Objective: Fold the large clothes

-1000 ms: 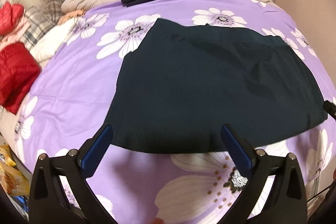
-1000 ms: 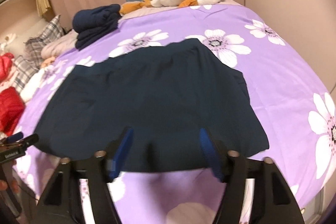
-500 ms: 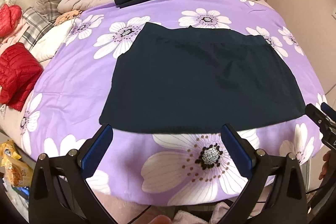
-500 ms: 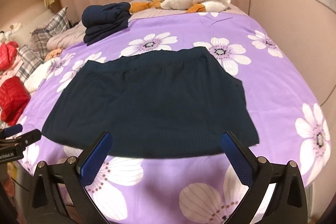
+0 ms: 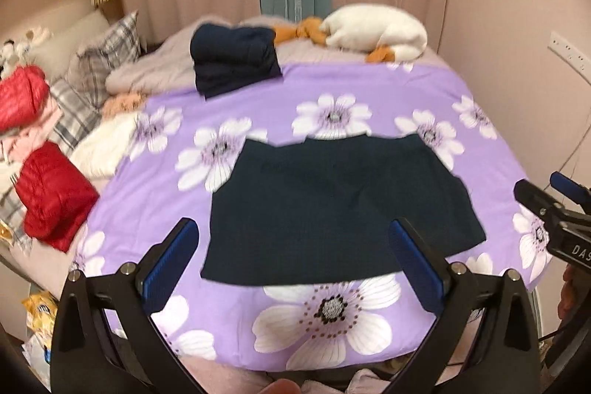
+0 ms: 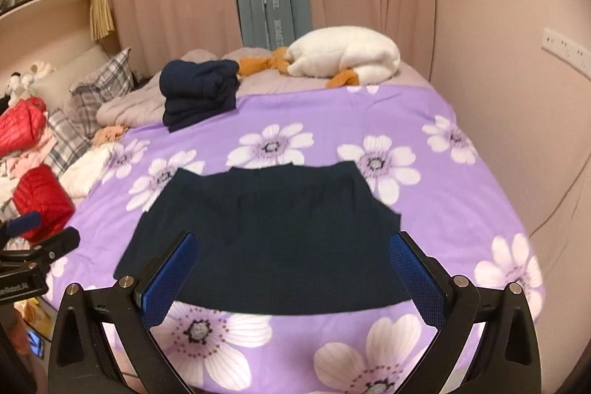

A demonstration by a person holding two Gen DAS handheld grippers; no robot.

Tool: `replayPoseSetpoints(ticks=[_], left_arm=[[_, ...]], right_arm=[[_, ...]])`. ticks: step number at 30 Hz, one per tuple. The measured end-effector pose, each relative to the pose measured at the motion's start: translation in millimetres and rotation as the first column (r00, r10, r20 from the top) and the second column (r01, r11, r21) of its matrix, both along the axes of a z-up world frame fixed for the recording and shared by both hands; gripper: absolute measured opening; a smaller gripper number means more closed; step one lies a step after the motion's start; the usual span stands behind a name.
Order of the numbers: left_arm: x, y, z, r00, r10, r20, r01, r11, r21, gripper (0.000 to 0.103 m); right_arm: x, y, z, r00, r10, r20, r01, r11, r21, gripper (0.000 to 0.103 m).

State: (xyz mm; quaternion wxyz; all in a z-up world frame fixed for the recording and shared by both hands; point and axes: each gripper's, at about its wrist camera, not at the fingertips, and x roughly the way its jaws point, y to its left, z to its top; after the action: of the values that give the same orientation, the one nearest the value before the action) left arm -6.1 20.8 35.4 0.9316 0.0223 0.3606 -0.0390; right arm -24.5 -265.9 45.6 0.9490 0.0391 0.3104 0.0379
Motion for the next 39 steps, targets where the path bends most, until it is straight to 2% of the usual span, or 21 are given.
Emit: replayPoseSetpoints(ticks=[4, 7, 14, 20, 39], left_arm=[[-2.8, -0.1, 9.0, 1.000, 0.007, 0.003, -0.007, 1.000, -0.019, 0.103], [1.9, 0.3, 2.8, 1.000, 0.007, -0.022, -0.007, 0.999, -0.043, 0.103], [12.8, -1.3, -15.7, 0.996, 0.036, -0.082, -0.038, 0.999, -0.026, 0.103], [12.2, 1.5, -22.3, 0.993, 0.049, -0.107, -0.050, 0.999, -0.011, 0.103], [7.9, 3.9, -20.9, 0.995, 0.044, -0.090, -0.044, 0.999, 0.001, 0.103]], right_arm=[[-0.9, -4.3, 6.1, 1.000, 0.012, -0.010, -0.011, 0.999, 0.030, 0.103], [-1.1, -6.2, -0.4, 0.999, 0.020, -0.030, -0.019, 0.999, 0.051, 0.103], [4.9, -3.4, -19.6, 0.993, 0.026, -0.118, -0.018, 0.998, 0.067, 0.103], [-0.5, 4.2, -15.1, 0.993, 0.041, -0.110, -0.034, 0.998, 0.060, 0.103], [1.5, 13.1, -12.7, 0.991, 0.080, -0.105, -0.077, 0.997, 0.030, 0.103]])
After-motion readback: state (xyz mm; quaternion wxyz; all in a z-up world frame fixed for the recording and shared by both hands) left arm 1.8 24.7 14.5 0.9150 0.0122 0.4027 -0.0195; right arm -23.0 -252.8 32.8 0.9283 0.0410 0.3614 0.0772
